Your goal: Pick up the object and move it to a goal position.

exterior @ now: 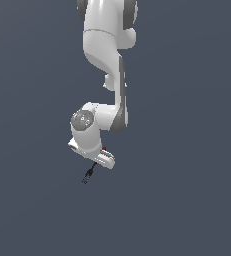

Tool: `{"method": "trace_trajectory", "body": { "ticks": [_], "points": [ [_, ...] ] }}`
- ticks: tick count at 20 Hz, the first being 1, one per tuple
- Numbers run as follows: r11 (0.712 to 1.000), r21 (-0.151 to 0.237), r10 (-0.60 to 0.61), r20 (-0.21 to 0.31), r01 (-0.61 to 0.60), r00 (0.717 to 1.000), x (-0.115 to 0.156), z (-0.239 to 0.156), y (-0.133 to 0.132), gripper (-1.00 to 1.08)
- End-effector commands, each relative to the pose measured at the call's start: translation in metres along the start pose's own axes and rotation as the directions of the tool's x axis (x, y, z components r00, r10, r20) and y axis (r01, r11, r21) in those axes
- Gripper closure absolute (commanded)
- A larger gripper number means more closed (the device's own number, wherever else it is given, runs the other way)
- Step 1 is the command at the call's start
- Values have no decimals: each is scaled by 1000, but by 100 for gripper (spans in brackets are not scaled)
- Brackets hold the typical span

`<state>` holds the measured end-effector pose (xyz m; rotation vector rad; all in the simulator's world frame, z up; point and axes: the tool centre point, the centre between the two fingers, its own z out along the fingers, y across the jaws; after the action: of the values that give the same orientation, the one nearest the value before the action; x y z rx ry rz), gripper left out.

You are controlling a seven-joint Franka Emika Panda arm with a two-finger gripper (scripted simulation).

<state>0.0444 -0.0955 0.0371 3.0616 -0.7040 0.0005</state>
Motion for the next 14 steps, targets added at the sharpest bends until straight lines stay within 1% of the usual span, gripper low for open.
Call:
{"method": "trace_trajectory", "body": {
  "ticks": [1,5,9,10,14],
  "points": [
    [1000,0,1,1,-1,1000,-1,14,1,-92],
    [1000,0,3,0,-3,1000,0,28,1,-92],
    [1000,0,3,0,-3,1000,1,31,0,-92],
    [1000,0,3,0,-3,1000,1,31,0,108],
    [1000,0,3,0,-3,1000,1,31,0,108]
  ]
}}
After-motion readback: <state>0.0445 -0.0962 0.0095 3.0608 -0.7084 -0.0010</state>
